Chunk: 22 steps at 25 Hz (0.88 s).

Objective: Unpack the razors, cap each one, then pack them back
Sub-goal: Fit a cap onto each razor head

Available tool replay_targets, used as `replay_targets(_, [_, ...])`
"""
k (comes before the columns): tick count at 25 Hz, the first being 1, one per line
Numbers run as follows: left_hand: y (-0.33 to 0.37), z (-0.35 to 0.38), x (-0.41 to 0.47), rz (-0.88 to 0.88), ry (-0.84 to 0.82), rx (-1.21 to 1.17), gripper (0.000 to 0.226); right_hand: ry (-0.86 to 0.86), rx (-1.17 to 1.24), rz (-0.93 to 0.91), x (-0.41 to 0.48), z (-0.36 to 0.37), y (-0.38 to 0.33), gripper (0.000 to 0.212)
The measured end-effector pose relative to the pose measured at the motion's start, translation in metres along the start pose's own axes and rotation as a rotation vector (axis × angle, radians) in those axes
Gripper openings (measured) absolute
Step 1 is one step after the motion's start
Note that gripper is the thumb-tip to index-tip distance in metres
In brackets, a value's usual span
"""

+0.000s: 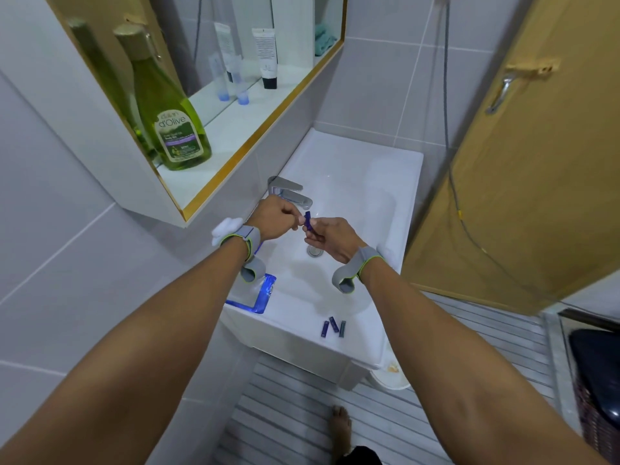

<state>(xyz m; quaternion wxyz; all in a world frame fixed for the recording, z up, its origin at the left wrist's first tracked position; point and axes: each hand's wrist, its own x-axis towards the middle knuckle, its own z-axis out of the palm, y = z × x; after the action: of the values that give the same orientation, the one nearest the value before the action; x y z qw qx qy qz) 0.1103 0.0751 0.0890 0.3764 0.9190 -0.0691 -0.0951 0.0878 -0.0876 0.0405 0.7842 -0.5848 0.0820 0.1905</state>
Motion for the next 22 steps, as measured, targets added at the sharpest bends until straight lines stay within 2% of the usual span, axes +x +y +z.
replay_targets(12, [0.01, 0.025, 0.018, -0.1, 0.062, -0.038, 0.013, 0.094, 0.071, -0.023, 0.024, -0.022, 0.005, 0.017])
replay_targets(16, [0.002, 0.025, 0.012, -0.164, -0.022, 0.05, 0.015, 0.106, -0.007, -0.024, 0.032, -0.026, 0.009, 0.019])
replay_targets(19, [-0.019, 0.01, 0.0, -0.201, 0.088, 0.01, 0.022, 0.062, -0.187, -0.01, 0.039, -0.02, 0.021, 0.018])
replay_targets(22, [-0.05, -0.014, -0.006, -0.237, 0.154, 0.012, 0.023, 0.049, -0.635, -0.014, 0.057, 0.003, 0.045, 0.015])
